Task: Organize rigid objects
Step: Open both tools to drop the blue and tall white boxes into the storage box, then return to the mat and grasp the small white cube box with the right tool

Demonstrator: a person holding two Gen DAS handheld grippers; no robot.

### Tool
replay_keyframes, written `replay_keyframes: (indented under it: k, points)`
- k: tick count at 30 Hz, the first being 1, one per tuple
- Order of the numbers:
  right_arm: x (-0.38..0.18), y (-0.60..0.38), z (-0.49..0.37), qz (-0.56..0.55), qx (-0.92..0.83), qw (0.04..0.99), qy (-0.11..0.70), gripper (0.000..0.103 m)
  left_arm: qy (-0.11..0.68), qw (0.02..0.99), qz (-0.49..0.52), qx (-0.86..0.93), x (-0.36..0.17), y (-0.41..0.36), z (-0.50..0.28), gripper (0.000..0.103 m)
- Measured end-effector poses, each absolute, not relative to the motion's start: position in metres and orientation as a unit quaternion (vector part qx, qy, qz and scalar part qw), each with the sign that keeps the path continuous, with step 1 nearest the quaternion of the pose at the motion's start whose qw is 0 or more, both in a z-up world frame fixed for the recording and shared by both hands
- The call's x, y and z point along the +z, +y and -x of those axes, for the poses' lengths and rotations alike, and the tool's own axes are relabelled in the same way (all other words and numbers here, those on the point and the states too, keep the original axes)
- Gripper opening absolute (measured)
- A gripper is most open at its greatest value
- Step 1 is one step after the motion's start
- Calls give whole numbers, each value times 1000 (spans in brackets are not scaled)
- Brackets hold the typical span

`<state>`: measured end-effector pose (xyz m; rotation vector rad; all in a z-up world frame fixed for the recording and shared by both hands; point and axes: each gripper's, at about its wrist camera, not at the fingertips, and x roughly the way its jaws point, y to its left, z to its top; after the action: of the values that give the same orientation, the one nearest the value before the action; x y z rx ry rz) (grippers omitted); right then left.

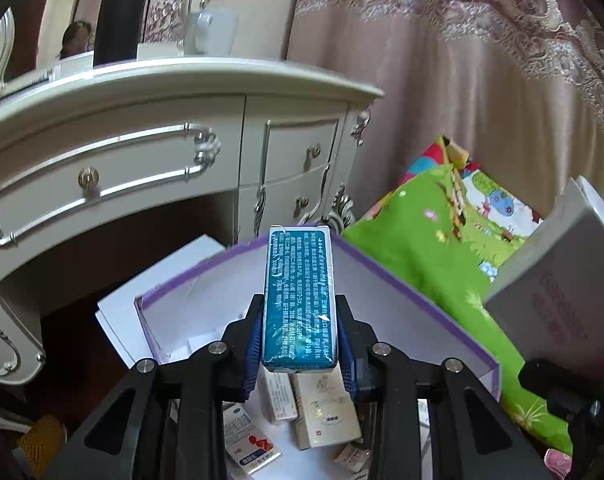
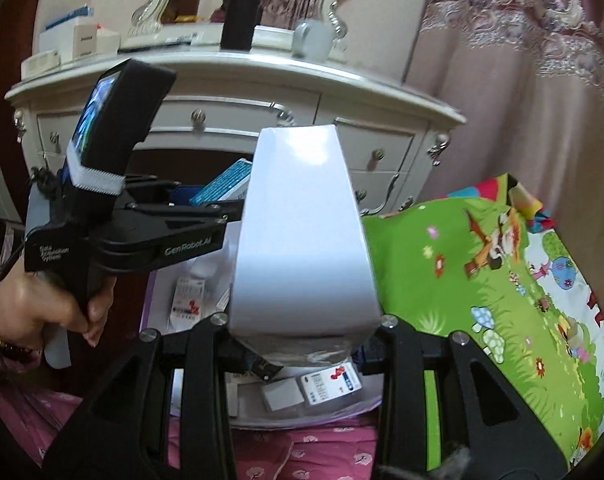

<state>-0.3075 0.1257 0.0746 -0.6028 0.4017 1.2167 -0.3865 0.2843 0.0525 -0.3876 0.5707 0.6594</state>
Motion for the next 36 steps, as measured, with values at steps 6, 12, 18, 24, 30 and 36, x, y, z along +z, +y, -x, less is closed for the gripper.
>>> replay_keyframes:
  k: [6,12,18,24,30,36]
  points:
    - [43,146,310,320,568,724,225,39,312,868,205,327,30,295,380,34]
    - [24,153,315,337,582,701,237,39,327,857,205,341,22,301,383,34]
    - [19,161,310,340,590,693,235,46,341,839,181,383,22,307,380,48]
    - [18,144,288,320,577,710,247,76,386,796,168,435,15,314,367,90]
    - [42,91,216,257,492,789,264,86,400,832,163,349,21,273,318,90]
    - [34,2,125,171,366,854,329,92,432,879,157,124,28,197,209,91]
